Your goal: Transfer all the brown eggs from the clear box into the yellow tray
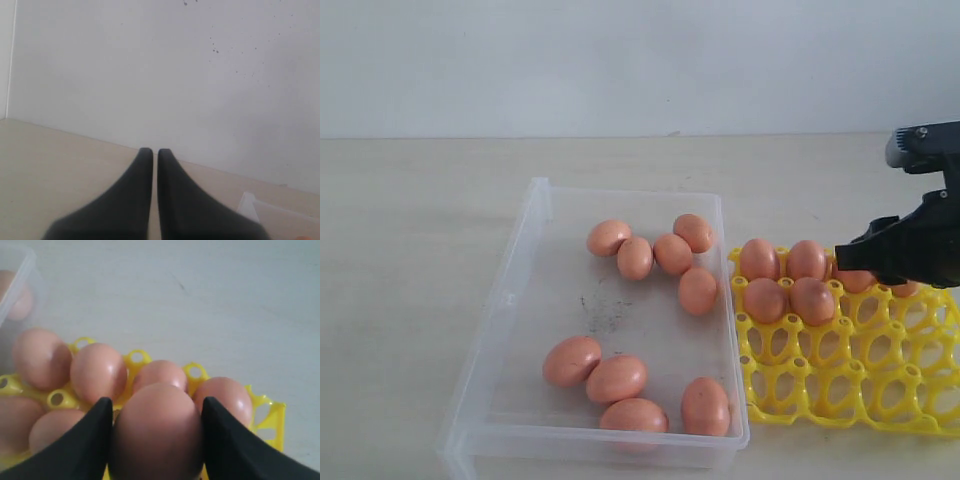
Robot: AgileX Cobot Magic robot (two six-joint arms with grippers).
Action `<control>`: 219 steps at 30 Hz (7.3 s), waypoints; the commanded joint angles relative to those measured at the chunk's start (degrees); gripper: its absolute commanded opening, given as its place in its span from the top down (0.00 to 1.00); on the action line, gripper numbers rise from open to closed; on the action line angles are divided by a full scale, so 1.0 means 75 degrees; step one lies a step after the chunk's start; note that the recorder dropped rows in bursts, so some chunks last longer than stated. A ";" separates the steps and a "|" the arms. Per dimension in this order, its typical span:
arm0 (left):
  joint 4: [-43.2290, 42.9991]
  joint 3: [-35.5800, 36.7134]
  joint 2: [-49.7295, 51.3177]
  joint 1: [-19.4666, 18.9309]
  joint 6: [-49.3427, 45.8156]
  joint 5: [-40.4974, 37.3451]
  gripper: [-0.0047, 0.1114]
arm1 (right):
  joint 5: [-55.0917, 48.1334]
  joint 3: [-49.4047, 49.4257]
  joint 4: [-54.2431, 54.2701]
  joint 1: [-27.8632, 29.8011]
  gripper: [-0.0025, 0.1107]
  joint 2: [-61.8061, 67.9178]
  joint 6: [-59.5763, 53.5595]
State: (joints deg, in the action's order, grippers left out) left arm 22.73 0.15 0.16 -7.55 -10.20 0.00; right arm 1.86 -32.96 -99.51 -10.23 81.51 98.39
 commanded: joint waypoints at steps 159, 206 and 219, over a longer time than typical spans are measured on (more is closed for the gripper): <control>0.0025 -0.0020 -0.0022 0.0308 -0.0057 0.0000 0.93 | 0.7436 0.3156 1.3963 -0.0985 0.98 0.1644 -1.0995; 0.0025 -0.0020 -0.0022 0.0308 -0.0057 0.0000 0.93 | 0.8153 0.2232 1.4310 -0.0985 0.98 0.3543 -1.3119; 0.0025 -0.0020 -0.0022 0.0308 -0.0057 0.0000 0.93 | 0.7242 0.1897 1.4202 -0.0985 0.83 0.3616 -1.2845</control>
State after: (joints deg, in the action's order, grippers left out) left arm 22.73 0.15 0.16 -5.51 -10.20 0.00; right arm 59.94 -19.00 7.99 -17.81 108.07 1.29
